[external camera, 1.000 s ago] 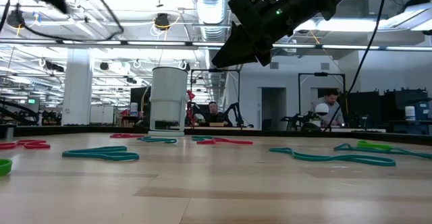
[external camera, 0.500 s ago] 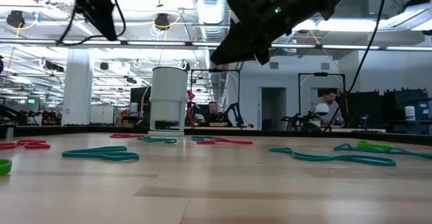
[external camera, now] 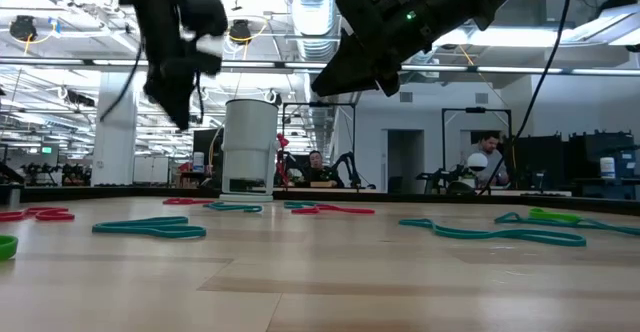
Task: Pick and place items into bin
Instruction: Put the red rubber band into the black bin
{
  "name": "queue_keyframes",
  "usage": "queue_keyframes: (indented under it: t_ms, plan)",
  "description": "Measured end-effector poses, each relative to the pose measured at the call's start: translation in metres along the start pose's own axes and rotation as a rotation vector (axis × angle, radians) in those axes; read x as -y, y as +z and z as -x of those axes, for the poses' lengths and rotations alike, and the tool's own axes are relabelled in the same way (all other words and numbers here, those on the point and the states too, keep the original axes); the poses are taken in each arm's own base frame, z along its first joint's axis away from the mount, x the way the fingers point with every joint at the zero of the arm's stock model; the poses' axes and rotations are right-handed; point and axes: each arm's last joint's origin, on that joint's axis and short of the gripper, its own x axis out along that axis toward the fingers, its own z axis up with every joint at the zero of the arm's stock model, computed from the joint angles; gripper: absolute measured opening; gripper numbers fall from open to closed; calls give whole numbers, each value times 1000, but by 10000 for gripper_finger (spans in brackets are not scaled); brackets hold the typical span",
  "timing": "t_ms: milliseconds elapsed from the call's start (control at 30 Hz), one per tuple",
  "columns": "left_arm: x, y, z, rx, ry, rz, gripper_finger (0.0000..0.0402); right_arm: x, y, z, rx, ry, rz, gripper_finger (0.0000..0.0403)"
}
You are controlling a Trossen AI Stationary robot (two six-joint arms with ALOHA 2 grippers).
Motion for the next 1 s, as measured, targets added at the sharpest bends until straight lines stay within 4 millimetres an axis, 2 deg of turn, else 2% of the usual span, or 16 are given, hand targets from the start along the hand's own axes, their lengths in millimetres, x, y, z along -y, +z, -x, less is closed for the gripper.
queue_keyframes:
  t_ms: [200, 367, 633, 1000]
  plan:
    - [-3, -8, -48, -131, 4, 103, 61, 1, -4, 0, -45, -7, 12, 82]
    - [-2, -7, -71, -59, 16, 183, 61, 1, -9, 0, -87, -13, 23, 82]
    - [-5, -24, -86, -99, 97, 223, 61, 1, -9, 1, -92, -13, 11, 82]
    - [-4, -30, -98, -24, 85, 260, 61, 1, -9, 0, -89, -13, 9, 82]
